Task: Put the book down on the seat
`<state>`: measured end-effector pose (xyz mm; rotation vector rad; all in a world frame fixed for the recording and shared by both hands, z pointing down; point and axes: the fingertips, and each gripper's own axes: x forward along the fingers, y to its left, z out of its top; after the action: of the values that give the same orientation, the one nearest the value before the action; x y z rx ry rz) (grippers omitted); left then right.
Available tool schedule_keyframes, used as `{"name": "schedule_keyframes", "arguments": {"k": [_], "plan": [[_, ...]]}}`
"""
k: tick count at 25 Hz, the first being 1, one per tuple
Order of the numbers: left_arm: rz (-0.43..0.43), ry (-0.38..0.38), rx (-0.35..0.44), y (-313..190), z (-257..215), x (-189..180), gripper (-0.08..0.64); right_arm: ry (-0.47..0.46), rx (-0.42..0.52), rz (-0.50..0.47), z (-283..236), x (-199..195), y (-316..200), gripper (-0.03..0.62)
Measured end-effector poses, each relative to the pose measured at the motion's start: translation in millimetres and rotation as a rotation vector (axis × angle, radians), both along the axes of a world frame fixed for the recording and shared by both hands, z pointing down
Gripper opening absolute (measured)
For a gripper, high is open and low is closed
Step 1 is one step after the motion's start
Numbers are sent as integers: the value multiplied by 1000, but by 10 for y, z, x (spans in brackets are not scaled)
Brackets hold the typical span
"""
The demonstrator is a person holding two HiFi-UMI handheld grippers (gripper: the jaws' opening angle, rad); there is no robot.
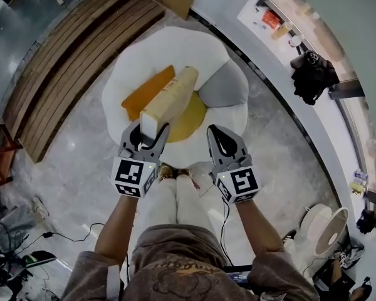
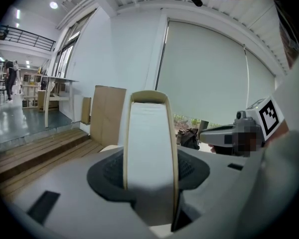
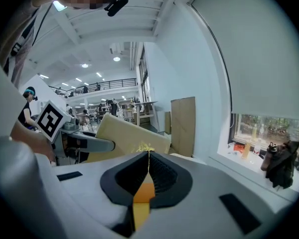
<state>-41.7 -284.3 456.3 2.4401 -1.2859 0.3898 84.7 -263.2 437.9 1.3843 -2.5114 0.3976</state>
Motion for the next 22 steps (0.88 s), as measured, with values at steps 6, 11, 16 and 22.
{"name": "schedule_keyframes", "arguments": {"k": [6, 11, 16, 22], "plan": [[-6, 0, -36, -54, 540, 4, 216, -9, -32, 37, 502, 17, -100, 20], [0, -6, -72, -75, 996, 20, 216, 0, -65, 19, 965, -48, -116, 20], [-7, -5, -98, -79, 1399, -13, 216, 1, -98, 10, 1379, -129, -109, 20], [13, -18, -134, -22, 1881, -6, 216, 0, -128, 16, 1834, -170, -108, 20]]}}
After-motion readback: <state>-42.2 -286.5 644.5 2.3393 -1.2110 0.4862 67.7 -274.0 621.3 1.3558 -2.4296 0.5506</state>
